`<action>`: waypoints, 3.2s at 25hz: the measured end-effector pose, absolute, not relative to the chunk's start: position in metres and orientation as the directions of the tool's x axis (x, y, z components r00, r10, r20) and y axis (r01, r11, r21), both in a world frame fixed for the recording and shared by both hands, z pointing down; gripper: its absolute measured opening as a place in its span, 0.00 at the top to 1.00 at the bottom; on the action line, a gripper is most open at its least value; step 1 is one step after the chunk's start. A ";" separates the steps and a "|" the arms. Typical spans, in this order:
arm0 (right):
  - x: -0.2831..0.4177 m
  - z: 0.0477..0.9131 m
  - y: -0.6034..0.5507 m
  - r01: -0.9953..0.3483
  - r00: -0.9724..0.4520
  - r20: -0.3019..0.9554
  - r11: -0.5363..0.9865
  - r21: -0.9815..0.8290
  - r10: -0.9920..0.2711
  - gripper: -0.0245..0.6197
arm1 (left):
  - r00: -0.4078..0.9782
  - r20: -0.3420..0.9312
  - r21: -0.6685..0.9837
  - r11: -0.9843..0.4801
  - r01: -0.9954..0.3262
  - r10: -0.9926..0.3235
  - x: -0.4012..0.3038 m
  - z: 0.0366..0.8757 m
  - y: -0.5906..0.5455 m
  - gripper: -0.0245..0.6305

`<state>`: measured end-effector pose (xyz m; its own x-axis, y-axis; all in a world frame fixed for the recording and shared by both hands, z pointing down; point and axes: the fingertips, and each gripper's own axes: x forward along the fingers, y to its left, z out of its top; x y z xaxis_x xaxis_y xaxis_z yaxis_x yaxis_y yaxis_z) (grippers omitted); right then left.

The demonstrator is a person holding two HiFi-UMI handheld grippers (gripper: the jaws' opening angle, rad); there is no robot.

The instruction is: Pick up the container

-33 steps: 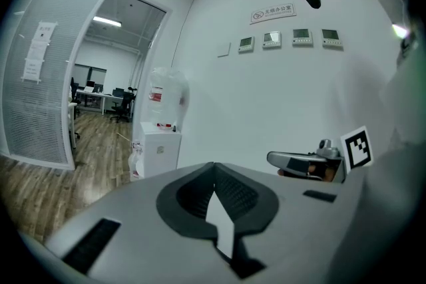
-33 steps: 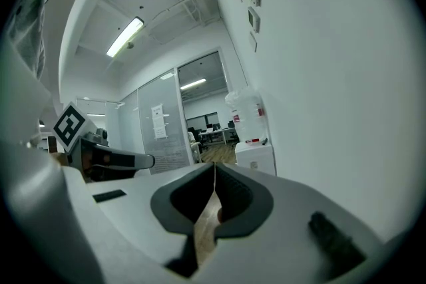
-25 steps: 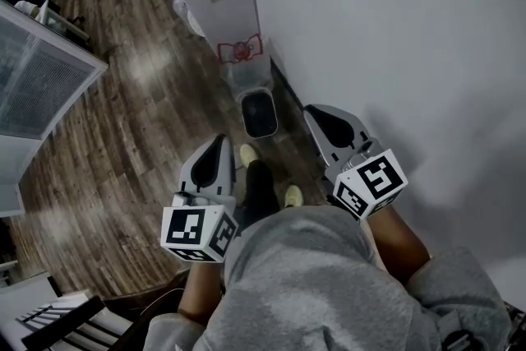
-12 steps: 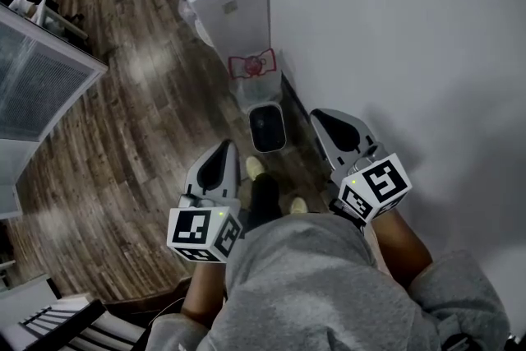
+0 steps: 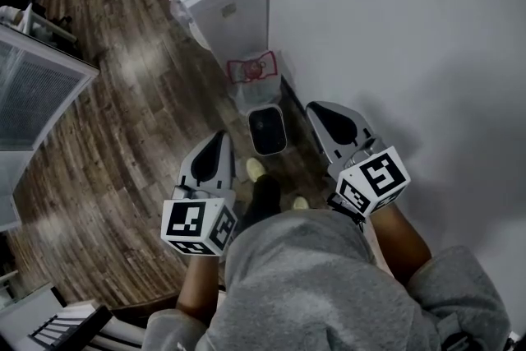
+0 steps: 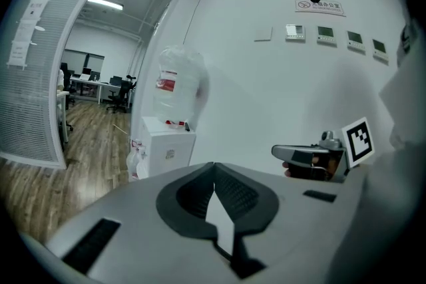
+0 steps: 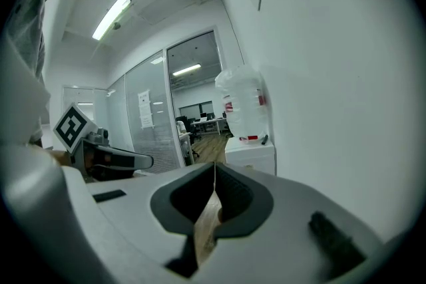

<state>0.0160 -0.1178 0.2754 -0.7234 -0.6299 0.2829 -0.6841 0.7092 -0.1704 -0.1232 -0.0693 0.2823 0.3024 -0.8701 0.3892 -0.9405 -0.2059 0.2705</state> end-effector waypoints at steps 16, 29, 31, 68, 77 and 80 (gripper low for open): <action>-0.032 0.291 -0.151 -0.714 -0.687 0.318 0.689 -0.125 -0.654 0.92 | 0.349 0.410 0.315 -0.228 -0.921 -0.843 -0.177 0.317 -0.103 0.94; -0.034 0.318 -0.175 -0.744 -0.649 0.376 0.655 -0.132 -0.662 0.92 | 0.377 0.514 0.323 -0.233 -0.917 -0.771 -0.183 0.385 -0.130 0.94; -0.032 0.328 -0.180 -0.745 -0.647 0.393 0.653 -0.140 -0.654 0.92 | 0.376 0.535 0.320 -0.231 -0.919 -0.756 -0.180 0.398 -0.137 0.94; -0.044 0.641 -0.216 -0.651 -0.699 0.629 0.667 -0.363 -0.340 0.92 | 0.382 0.806 0.301 -0.243 -0.922 -0.453 -0.150 0.776 -0.192 0.62; -0.048 0.722 -0.216 -0.638 -0.721 0.612 0.656 -0.403 -0.324 0.92 | 0.377 0.853 0.282 -0.289 -0.915 -0.361 -0.144 0.926 -0.187 0.62; -0.046 0.745 -0.215 -0.635 -0.722 0.616 0.655 -0.411 -0.314 0.92 | 0.395 0.857 0.300 -0.302 -0.905 -0.331 -0.141 0.969 -0.188 0.61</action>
